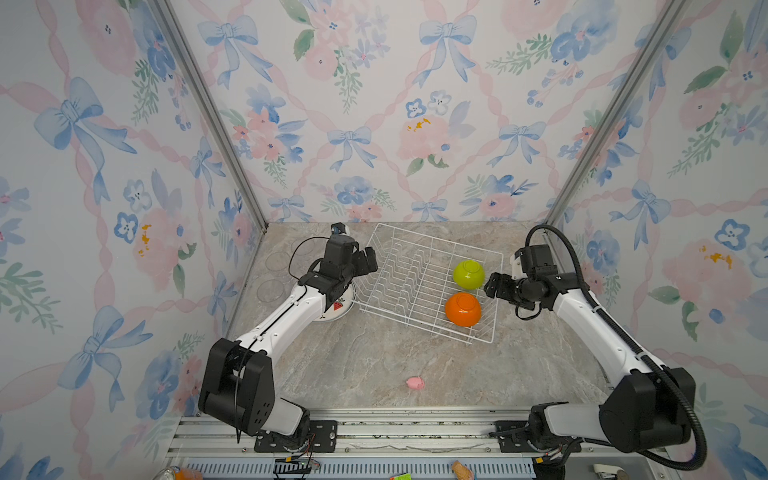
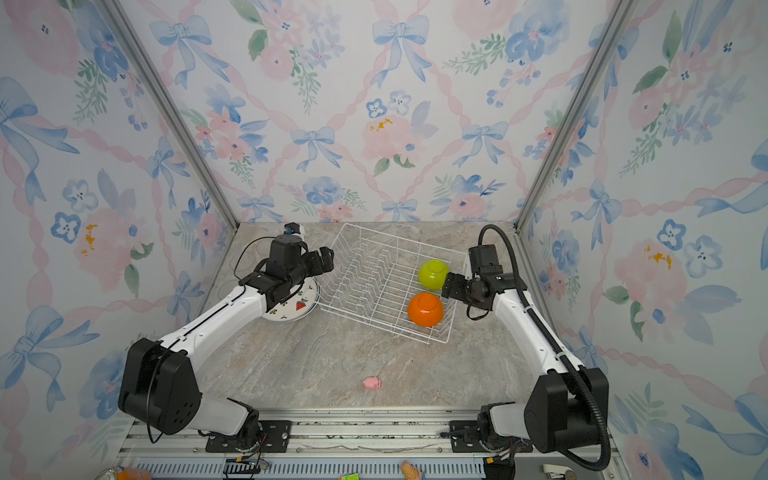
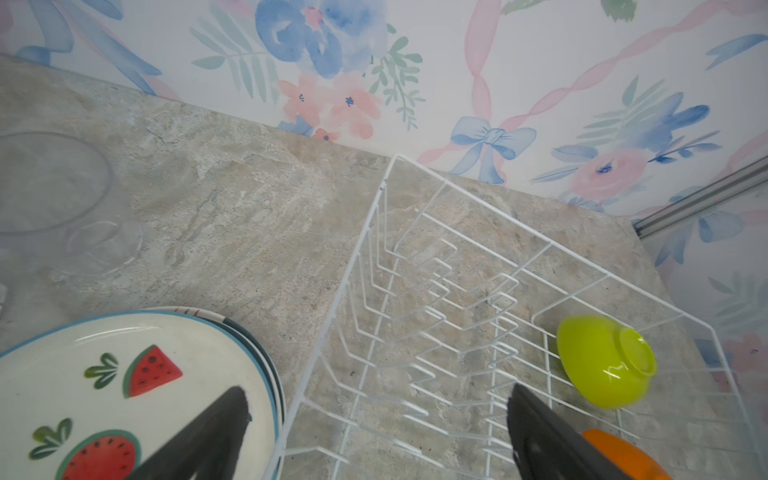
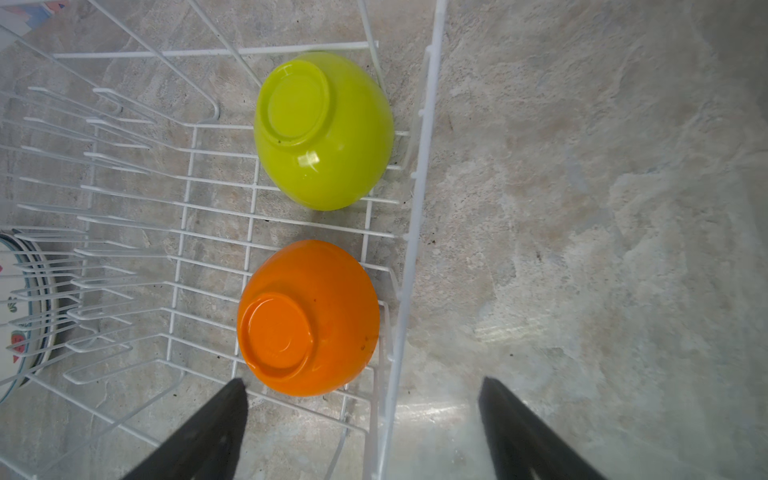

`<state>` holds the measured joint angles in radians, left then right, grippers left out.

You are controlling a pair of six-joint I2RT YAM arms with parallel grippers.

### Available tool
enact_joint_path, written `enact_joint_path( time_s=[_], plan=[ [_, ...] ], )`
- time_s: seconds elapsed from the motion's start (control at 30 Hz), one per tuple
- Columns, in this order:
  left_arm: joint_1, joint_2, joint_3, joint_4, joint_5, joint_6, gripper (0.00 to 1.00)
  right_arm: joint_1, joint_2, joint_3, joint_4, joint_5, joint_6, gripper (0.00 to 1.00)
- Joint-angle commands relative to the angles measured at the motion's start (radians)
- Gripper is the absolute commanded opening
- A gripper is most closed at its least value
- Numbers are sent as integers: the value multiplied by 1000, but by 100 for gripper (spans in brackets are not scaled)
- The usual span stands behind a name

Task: Unload the mixed dishes from the dish rack
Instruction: 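Reach the right gripper toward the lime-green bowl while the left returns toward the rack, then move the left gripper over the rack to the orange bowl while the right holds still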

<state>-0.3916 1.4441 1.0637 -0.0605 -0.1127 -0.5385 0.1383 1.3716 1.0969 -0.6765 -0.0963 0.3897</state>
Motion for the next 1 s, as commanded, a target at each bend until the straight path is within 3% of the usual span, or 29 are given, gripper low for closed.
enact_joint_path(
  time_s=[0.0, 0.27, 0.47, 0.63, 0.77, 0.97],
  plan=[
    [-32, -14, -33, 116, 45, -44, 98, -2, 47, -7, 10, -21, 6, 84],
    [-78, 16, -42, 117, 75, -57, 98, -1, 158, 13, 53, 53, 8, 66],
    [-84, 15, -50, 119, 85, -58, 98, 2, 277, 90, 40, 126, -25, 33],
    [-84, -4, -63, 119, 88, -58, 98, 2, 353, 146, 15, 184, -64, 13],
    [-87, -8, -68, 122, 94, -62, 98, 2, 388, 205, -15, 229, -131, 6],
    [-91, 26, -47, 128, 132, -65, 98, 3, 463, 317, -41, 306, -251, 6]
  ],
)
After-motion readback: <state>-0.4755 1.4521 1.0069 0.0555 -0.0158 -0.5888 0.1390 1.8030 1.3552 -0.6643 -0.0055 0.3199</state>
